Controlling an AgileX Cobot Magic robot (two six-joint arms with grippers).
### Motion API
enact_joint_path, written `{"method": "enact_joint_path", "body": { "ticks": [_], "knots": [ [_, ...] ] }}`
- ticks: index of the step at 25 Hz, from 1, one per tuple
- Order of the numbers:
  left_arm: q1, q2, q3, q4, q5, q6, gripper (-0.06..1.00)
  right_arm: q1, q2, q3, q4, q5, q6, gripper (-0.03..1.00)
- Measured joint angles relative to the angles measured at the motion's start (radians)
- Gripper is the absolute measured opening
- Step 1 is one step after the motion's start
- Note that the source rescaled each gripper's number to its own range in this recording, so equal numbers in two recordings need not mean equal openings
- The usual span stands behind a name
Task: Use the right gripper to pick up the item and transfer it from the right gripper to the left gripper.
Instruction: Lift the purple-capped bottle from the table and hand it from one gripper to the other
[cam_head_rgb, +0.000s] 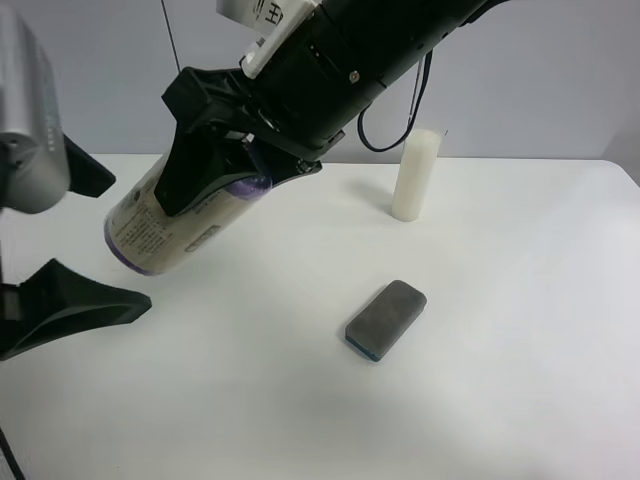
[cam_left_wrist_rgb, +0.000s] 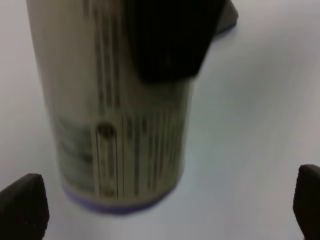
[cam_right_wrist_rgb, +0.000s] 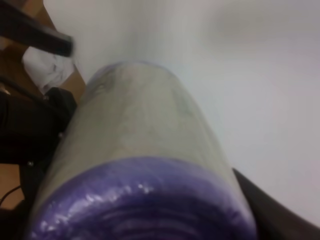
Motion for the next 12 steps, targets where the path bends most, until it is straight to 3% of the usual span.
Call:
{"method": "enact_joint_path", "body": {
  "ticks": [12],
  "knots": [
    [0.000,0.129,-0.001,0.005,-0.113,-0.024,1.00,0.000,0.000,0.000,0.027,0.001,0.000,0.00]
  ]
}}
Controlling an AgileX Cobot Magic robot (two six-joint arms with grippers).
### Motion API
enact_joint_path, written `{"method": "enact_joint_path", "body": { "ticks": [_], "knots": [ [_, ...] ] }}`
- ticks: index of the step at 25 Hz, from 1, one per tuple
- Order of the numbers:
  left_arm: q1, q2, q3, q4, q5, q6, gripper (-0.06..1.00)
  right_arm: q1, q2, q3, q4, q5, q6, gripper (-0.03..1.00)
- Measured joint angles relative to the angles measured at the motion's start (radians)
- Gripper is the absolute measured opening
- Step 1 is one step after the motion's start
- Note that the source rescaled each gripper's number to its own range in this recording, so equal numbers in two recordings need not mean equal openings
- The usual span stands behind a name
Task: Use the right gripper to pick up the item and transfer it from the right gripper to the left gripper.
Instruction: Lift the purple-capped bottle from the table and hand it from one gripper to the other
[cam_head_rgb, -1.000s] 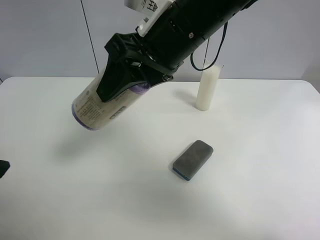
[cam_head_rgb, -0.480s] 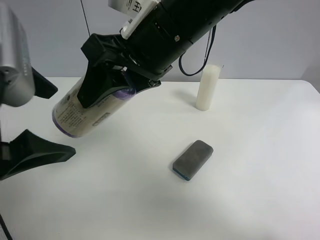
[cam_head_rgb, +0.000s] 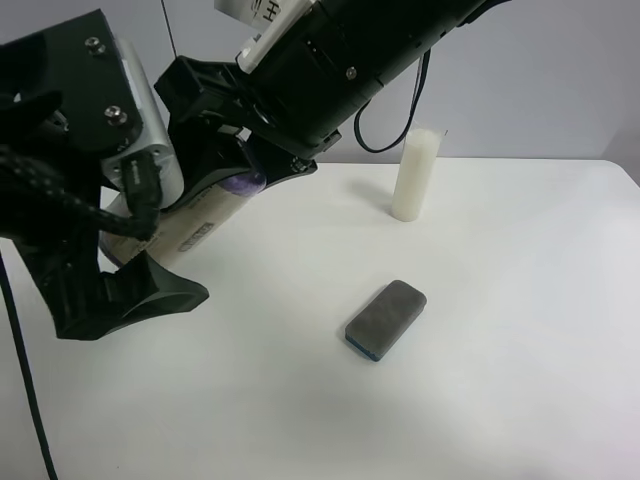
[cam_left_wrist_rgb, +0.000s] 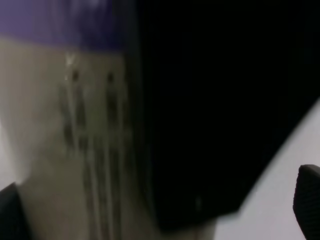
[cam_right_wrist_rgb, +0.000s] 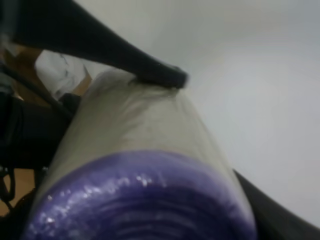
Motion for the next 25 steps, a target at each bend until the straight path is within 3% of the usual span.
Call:
{"method": "enact_joint_path", "body": {
  "ticks": [5,7,9,11,12,22,23,25],
  "knots": [
    [0.000,0.009,0.000,0.002,-0.006,0.001,1.00,-0.002,0.000,0.000,0.000,0.000,0.000,0.00],
    [0.000,0.009,0.000,0.006,-0.006,0.001,0.90,-0.002,0.000,0.000,0.000,0.000,0.000,0.00],
    [0.000,0.009,0.000,0.016,-0.006,0.002,0.63,-0.002,0.000,0.000,0.000,0.007,0.002,0.00],
    [0.000,0.013,0.000,0.033,-0.007,0.001,0.09,-0.002,0.000,0.000,-0.001,0.030,0.002,0.00],
    [0.000,0.013,0.000,0.038,-0.007,0.000,0.00,-0.002,0.000,0.000,-0.003,0.031,0.002,0.00],
    [0.000,0.013,0.000,0.043,-0.009,-0.002,0.02,-0.002,0.000,0.000,-0.004,0.029,0.000,0.00],
    [0.000,0.013,0.000,0.043,-0.009,-0.002,0.02,-0.002,0.000,0.000,-0.004,0.029,0.000,0.04],
    [0.000,0.015,0.000,0.040,-0.006,-0.002,0.02,-0.002,-0.002,0.000,-0.005,0.009,-0.001,0.46]
  ]
}}
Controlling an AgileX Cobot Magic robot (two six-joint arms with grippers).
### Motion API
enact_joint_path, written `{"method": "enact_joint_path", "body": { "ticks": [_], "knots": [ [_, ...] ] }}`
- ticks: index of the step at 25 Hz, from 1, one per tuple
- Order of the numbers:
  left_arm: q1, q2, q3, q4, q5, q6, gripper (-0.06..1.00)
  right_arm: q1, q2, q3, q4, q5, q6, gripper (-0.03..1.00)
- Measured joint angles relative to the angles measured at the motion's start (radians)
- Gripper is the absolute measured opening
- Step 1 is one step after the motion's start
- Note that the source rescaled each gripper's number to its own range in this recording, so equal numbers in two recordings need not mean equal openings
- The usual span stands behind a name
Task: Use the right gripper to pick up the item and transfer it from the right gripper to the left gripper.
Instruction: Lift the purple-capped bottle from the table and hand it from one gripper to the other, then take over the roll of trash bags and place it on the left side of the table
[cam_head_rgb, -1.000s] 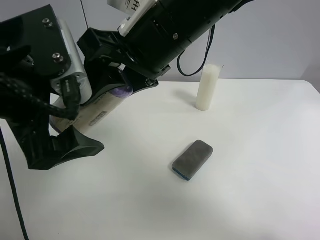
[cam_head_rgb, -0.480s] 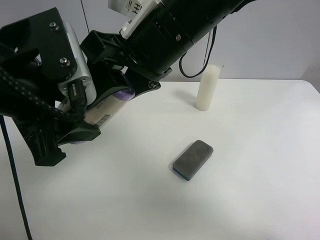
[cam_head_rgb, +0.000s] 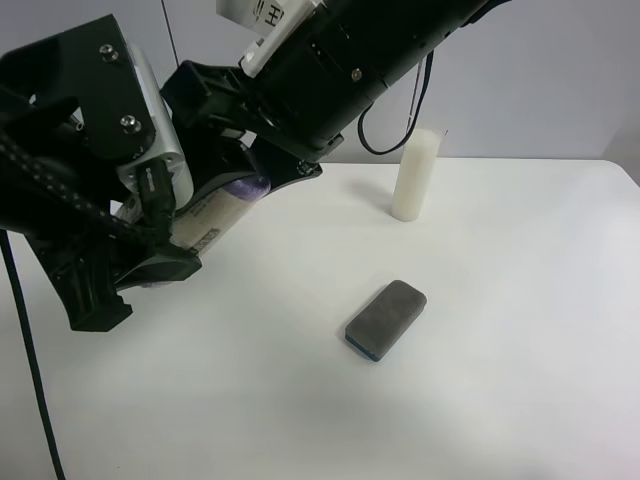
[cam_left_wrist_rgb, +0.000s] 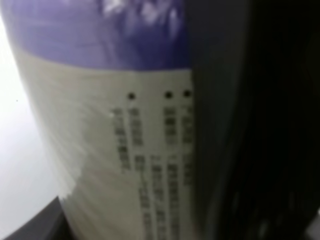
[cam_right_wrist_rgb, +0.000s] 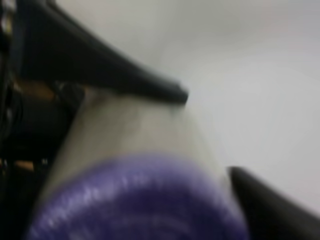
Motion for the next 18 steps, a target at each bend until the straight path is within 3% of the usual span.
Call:
{"method": "enact_joint_path", "body": {
  "ticks": [1,2,5,11,18],
  "knots": [
    [0.000,0.000,0.000,-0.003,0.002,-0.001,0.02,-0.001,0.000,0.000,-0.013,-0.008,0.001,0.67],
    [0.000,0.000,0.000,-0.003,0.002,-0.001,0.02,-0.003,0.000,0.000,-0.021,-0.012,0.000,0.80],
    [0.000,0.000,0.000,-0.003,0.010,-0.001,0.02,-0.004,0.000,0.000,-0.038,-0.012,0.001,0.93],
    [0.000,0.000,0.000,-0.004,0.013,0.000,0.02,-0.004,0.000,0.000,-0.039,-0.003,0.001,0.96],
    [-0.002,0.000,0.000,-0.008,0.014,0.004,0.02,-0.005,-0.005,0.000,-0.042,0.085,0.002,0.96]
  ]
}}
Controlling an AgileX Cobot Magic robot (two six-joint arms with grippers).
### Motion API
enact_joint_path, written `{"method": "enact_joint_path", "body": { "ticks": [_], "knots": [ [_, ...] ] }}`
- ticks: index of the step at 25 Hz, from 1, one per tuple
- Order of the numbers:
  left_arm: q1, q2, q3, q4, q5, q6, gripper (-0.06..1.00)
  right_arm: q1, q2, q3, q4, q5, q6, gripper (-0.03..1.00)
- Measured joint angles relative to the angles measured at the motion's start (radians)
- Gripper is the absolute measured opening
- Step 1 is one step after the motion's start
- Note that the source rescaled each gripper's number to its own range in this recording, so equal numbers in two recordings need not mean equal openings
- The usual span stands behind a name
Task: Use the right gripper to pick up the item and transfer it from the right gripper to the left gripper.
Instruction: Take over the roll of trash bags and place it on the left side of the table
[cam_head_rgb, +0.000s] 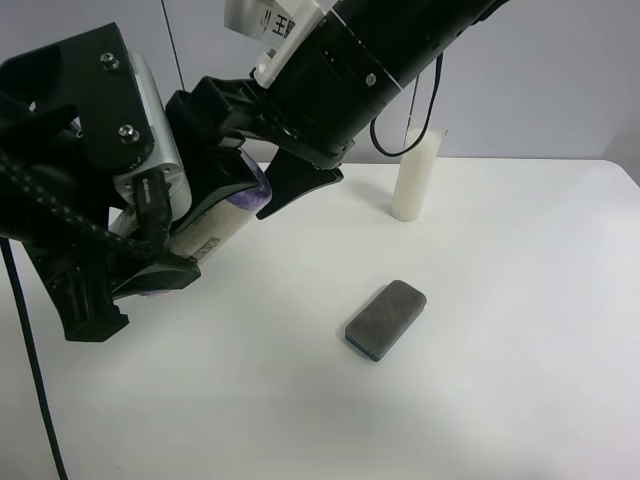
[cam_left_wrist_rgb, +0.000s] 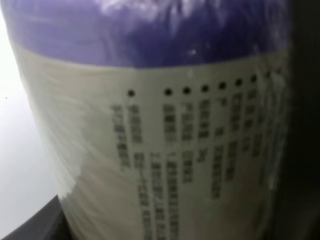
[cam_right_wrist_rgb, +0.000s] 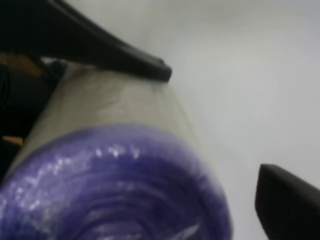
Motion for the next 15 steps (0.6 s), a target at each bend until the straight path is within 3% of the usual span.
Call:
{"method": "enact_joint_path", "body": {
  "ticks": [15],
  "knots": [
    [-0.001,0.000,-0.002,-0.015,-0.022,-0.001,0.02,0.003,-0.093,0.000,-0.052,0.188,0.021,0.98]
  ]
}}
